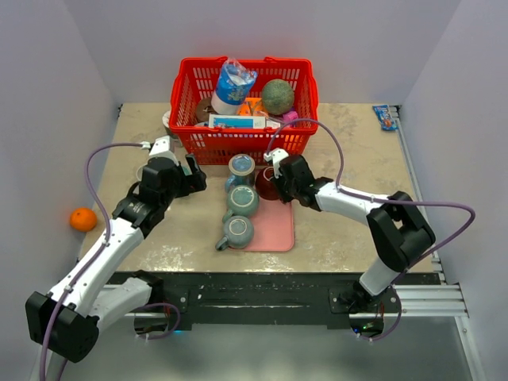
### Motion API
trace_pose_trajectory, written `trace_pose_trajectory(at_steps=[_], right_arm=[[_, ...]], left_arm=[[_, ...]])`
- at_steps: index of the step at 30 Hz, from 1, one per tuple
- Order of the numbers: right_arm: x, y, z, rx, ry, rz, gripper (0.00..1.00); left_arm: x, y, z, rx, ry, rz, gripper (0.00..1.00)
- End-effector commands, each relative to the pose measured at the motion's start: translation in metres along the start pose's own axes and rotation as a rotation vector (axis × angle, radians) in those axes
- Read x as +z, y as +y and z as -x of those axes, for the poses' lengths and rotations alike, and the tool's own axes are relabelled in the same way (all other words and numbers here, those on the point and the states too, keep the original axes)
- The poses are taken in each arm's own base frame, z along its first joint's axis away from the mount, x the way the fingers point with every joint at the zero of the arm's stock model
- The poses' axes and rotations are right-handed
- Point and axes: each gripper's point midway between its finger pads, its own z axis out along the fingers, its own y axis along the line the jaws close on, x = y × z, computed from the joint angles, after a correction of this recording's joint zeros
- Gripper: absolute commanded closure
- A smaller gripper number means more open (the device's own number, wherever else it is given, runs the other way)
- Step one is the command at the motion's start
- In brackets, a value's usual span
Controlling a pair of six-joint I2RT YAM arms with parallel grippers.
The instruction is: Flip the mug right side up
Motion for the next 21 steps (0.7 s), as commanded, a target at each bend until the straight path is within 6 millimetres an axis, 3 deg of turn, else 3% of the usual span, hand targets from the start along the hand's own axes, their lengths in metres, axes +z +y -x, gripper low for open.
trace_pose_trajectory(at_steps=[1,9,17,21], right_arm=[[-0.026,-0.001,0.021,0.017,-0.04,0.015,1.0],[-0.063,0.007,0.027,0.154,-0.088,0.054,1.0],[-0.079,0.039,0.015,0.372,-0.032,0.195,1.0],[-0.089,0.044,0.017,0.472,-0.041,0.217,1.0]], left_arm=[[-0.018,-0.019,0.032,-0.051,-0.138,-0.103,0.02],[-0.02,-0.033,0.027,-0.063,-0.118,-0.188,0.02],[-0.024,-0.055,0.02,-0.079,-0.082,-0.314,0.02],[-0.025,-0.064,0.015,-0.09,-0.059,-0.366,0.02]])
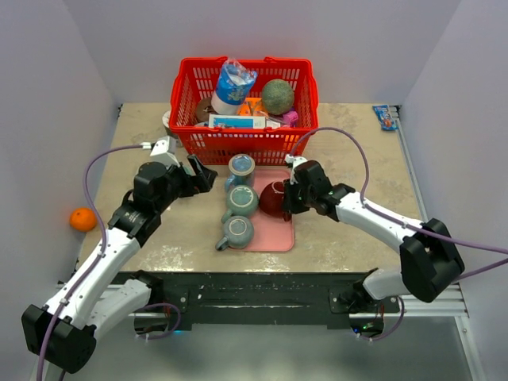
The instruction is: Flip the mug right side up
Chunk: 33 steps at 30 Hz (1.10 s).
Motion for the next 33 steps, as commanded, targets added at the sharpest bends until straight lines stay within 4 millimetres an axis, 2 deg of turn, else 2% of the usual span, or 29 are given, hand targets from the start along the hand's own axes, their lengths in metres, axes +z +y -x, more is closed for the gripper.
trace_pose_trajectory(at_steps=[1,4,10,16,17,21,23,28,30,33], right_arm=[[-0.028,0.031,0.032,0.149,-0.126,0.126,1.0],[-0.036,0.03,0.036,0.191,-0.154,0.116,1.0],[-0.062,0.026,0.059,0.237,-0.275,0.1,1.0],[-0.101,0.035,0.09,0.291,-0.447,0.165,1.0],[-0.107,0.036,0.095,0.299,-0.469,0.176,1.0],[-0.138,0.047,0.12,0.34,-0.579,0.249,1.0],[-0.153,0.053,0.132,0.352,-0.624,0.288,1.0],[-0.178,0.066,0.157,0.414,-0.696,0.374,1.0],[-0.195,0.079,0.173,0.437,-0.755,0.461,1.0],[-0.21,0.096,0.187,0.453,-0.781,0.58,1.0]], left_arm=[[0.001,-0.021,0.0,-0.033,0.002,-0.11,0.02],[0.003,-0.025,-0.004,-0.037,0.018,-0.133,0.02],[0.005,-0.04,-0.009,-0.046,0.047,-0.217,0.02],[0.004,-0.06,-0.016,-0.077,0.091,-0.336,0.02],[0.004,-0.068,-0.008,-0.084,0.06,-0.374,0.02],[-0.002,-0.085,-0.007,-0.141,0.09,-0.456,0.02],[-0.006,-0.098,0.001,-0.188,0.093,-0.506,0.02],[-0.021,-0.128,0.012,-0.228,0.101,-0.645,0.02],[-0.026,-0.137,0.008,-0.215,0.129,-0.702,0.07],[-0.033,-0.145,0.0,-0.212,0.169,-0.763,0.08]])
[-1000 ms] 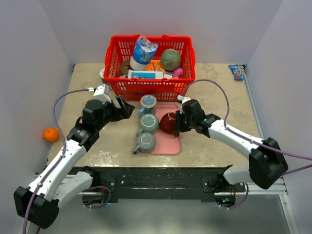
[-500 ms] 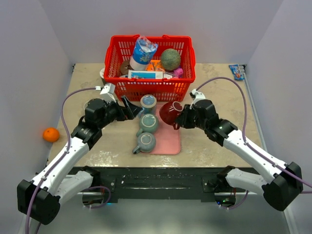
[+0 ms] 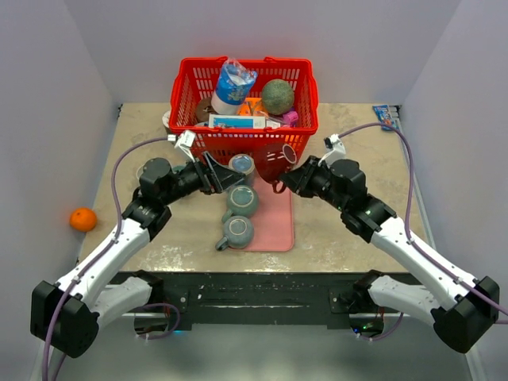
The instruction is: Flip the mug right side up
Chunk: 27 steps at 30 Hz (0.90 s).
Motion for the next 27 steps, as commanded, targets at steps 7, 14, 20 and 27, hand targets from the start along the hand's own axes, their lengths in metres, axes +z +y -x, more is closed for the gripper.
trace_pose_trajectory(at_steps=[7,14,20,27], right_arm=[[-0.032,0.131,0.106,0.135,-0.283,0.464,1.0],[-0.035,0.151,0.11,0.186,-0.295,0.577,1.0],[-0.04,0.163,0.112,0.206,-0.308,0.634,1.0],[-0.04,0.176,0.104,0.242,-0.274,0.687,1.0]], left_arm=[[-0.004,-0.067,0.003,-0.021,0.035,-0.302,0.07],[0.0,-0.09,0.005,-0.155,0.053,-0.405,0.05],[0.008,-0.098,0.002,-0.228,0.059,-0.436,0.04],[0.015,-0.1,0.009,-0.278,0.004,-0.439,0.11]])
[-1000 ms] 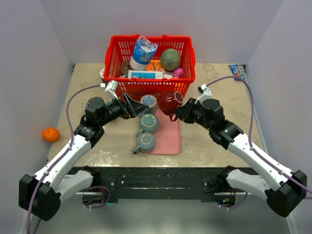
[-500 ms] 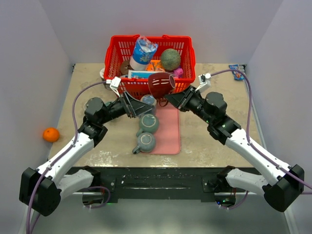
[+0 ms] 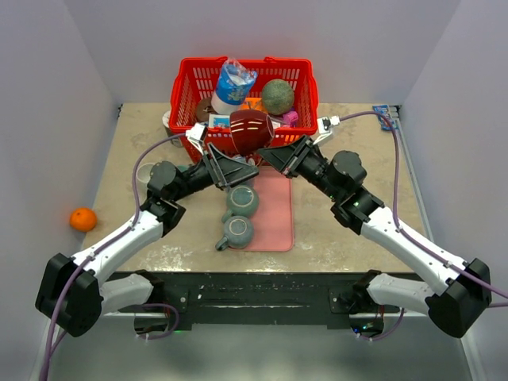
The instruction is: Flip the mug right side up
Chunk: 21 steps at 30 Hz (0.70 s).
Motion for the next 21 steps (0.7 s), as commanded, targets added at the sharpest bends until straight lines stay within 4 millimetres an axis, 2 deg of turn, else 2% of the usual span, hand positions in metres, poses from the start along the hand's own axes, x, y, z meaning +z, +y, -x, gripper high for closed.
trace_pose_trajectory(at_steps=[1,4,8,9,17,21], right_arm=[[-0.007,0.082,0.035,0.015,-0.117,0.275,1.0],[-0.005,0.085,0.03,0.025,-0.108,0.288,1.0],[-0.005,0.086,0.026,0.033,-0.097,0.289,1.0],[-0.006,0.087,0.026,0.035,-0.099,0.292,1.0],[-0.007,0.089,0.024,0.059,-0.089,0.305,1.0],[-0.007,0.086,0.019,0.065,-0.076,0.302,1.0]], left_arm=[[0.004,-0.013,0.009,-0.025,-0.062,-0.053,0.16],[0.005,-0.015,0.01,-0.047,-0.086,-0.062,0.26],[0.001,-0.015,0.012,-0.076,-0.124,-0.084,0.33],[0.0,-0.02,0.013,-0.069,-0.132,-0.108,0.36],[-0.004,-0.029,0.024,-0.032,-0.2,-0.113,0.42],[-0.003,-0.027,0.028,-0.035,-0.217,-0.105,0.49]])
